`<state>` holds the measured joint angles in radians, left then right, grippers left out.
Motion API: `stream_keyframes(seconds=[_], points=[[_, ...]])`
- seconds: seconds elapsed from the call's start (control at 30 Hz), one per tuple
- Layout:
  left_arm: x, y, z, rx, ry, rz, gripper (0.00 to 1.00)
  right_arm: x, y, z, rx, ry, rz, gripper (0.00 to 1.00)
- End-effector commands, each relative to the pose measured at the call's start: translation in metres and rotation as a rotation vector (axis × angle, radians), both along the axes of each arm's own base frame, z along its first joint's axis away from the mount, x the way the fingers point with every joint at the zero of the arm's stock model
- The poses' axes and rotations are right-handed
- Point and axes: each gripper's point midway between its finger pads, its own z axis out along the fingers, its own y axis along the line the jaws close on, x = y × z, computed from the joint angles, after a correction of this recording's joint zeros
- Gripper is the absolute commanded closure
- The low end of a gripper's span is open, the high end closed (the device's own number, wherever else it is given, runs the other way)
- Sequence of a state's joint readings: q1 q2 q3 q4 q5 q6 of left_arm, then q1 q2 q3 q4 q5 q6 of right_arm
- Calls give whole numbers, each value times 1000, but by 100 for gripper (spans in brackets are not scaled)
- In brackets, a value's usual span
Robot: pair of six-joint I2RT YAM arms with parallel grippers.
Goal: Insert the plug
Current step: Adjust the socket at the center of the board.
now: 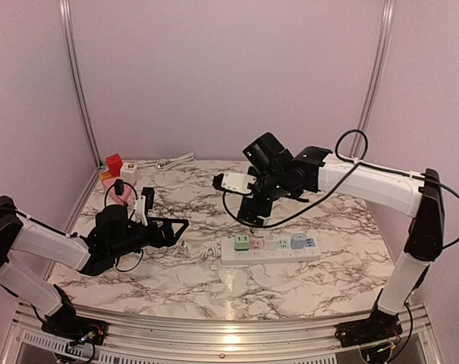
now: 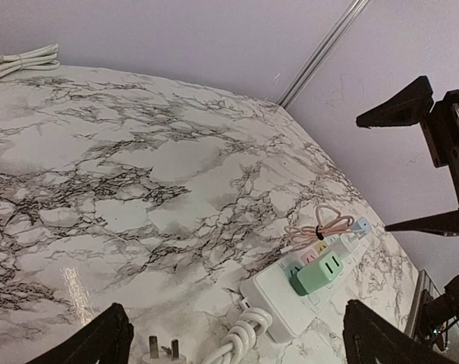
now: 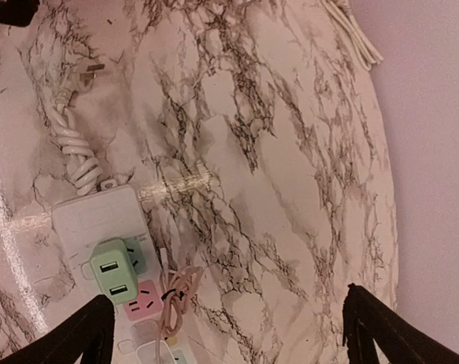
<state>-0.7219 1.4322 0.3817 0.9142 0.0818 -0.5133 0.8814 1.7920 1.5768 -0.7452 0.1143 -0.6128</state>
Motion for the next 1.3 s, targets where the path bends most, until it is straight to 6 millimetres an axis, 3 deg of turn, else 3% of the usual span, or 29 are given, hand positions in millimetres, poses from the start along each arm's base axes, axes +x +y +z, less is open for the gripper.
stream_keyframes(seconds=[0.0,0.13,0.3,0.43,0.73,0.87,0.97,1.17,1.27], points=[[0,1,5,-17,-18,-5,1,44,-34,51,210,-172,-300,2],[0,1,6,-19,-19,-5,1,64,-89,46,281,-187,-530,2],[-1,0,7,-20,-24,-13,1,94,-183,19,453,-8,-960,1],[-3,-8,3,-25,0,-52,1,94,-217,-6,489,69,-1085,1],[-16,-47,-14,-6,65,-191,9,86,-239,-42,605,149,-1209,1],[-18,-60,-34,73,118,-239,24,82,-234,-56,641,211,-1206,2],[-19,-61,-41,105,139,-240,35,81,-234,-62,644,222,-1210,1],[-17,-52,-39,318,135,-145,42,79,-229,-64,652,250,-1190,2],[-26,-51,-42,411,144,-141,44,80,-231,-62,651,238,-1197,2]])
